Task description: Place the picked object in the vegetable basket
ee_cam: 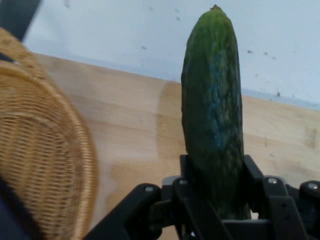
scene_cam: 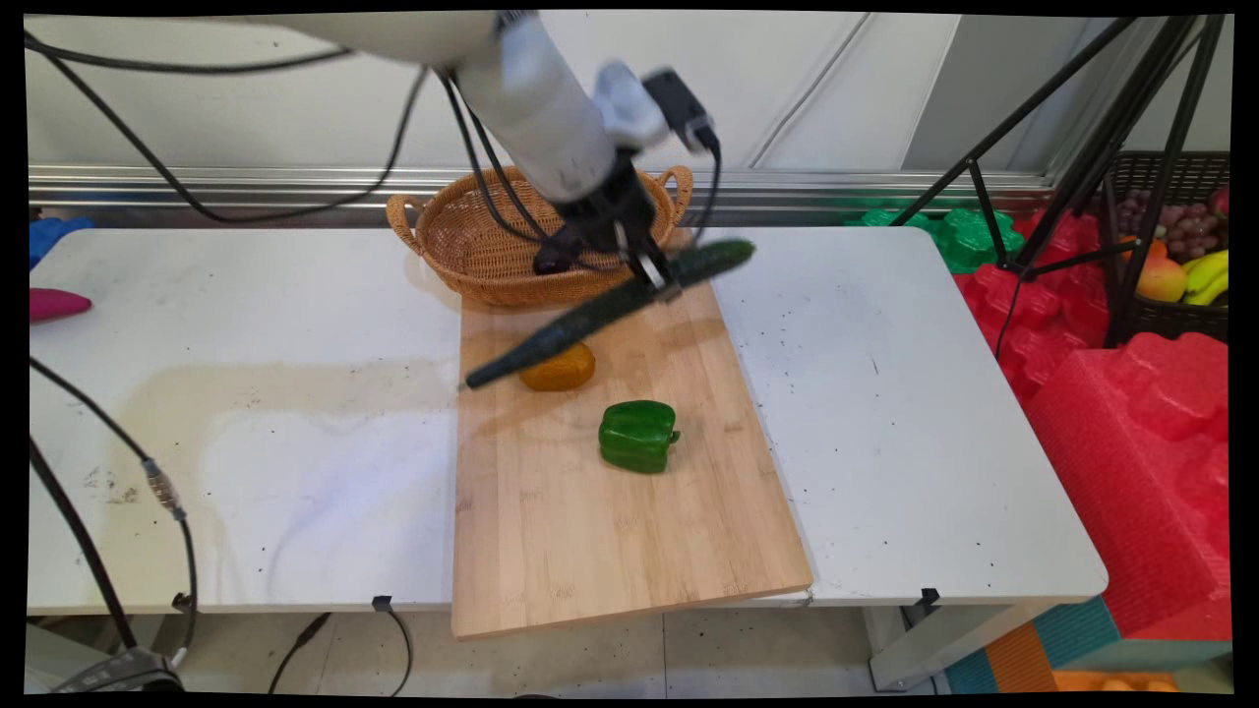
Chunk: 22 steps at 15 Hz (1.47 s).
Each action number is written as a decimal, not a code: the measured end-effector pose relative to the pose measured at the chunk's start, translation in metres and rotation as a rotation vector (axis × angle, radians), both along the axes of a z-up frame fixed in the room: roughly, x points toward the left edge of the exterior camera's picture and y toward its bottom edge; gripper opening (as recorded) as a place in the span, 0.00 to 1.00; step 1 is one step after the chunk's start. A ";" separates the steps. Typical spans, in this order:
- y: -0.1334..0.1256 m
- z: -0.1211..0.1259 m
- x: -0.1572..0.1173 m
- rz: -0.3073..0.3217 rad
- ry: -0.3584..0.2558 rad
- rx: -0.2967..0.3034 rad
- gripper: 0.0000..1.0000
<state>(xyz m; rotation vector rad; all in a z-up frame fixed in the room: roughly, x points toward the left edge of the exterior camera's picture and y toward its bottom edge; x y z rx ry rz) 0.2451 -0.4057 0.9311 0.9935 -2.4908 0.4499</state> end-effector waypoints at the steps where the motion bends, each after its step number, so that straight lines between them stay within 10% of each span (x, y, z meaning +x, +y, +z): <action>1: -0.001 0.012 0.008 0.009 0.007 -0.011 0.00; 10: -0.038 0.063 0.091 0.159 -0.003 -0.117 0.00; 22: -0.129 0.038 0.165 0.329 -0.121 -0.190 0.00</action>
